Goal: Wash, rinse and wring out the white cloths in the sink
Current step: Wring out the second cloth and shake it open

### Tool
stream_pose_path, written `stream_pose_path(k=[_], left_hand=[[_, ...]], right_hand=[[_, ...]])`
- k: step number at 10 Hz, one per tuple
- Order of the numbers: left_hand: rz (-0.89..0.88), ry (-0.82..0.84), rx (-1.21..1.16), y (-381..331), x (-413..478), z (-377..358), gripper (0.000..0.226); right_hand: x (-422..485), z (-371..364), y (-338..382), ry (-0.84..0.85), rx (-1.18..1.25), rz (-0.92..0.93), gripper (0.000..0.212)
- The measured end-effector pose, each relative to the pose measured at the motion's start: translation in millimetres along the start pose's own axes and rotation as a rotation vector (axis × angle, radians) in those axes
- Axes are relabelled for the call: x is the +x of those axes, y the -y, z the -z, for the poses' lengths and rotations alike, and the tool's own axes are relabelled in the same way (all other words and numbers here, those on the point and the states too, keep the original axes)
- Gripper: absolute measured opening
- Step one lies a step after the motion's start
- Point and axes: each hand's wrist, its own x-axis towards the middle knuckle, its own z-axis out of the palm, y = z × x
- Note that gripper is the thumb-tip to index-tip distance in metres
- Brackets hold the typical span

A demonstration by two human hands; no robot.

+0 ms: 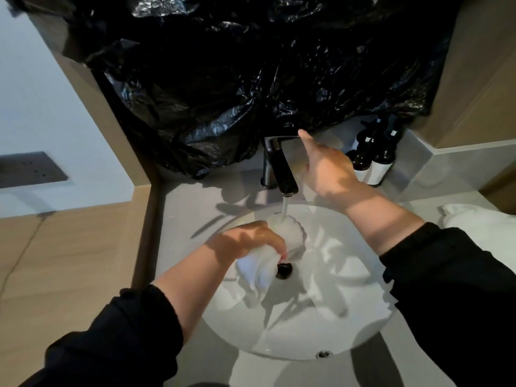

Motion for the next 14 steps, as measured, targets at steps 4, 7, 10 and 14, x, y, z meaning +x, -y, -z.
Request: stream_pose_path(k=[4,7,10,14], left_hand=[[-0.162,0.061,0.387,-13,-28,15,0.070],[-0.137,0.195,0.725,-70,-37,10,0.056],[0.058,-0.112,1.005,-33,9,12,0.038],[0.216,0.321,0.184,-2,14,-6,0.039]], right_hand=[[-35,-73,-78,0.139,1.181,-0.496,0.038],[-93,-145,-61,1.101,1.781,-0.599,0.056],[-91,-132,-98,1.367,1.430,-0.023,0.074],[-65,-112,-75,0.097,-0.329,0.491,0.044]])
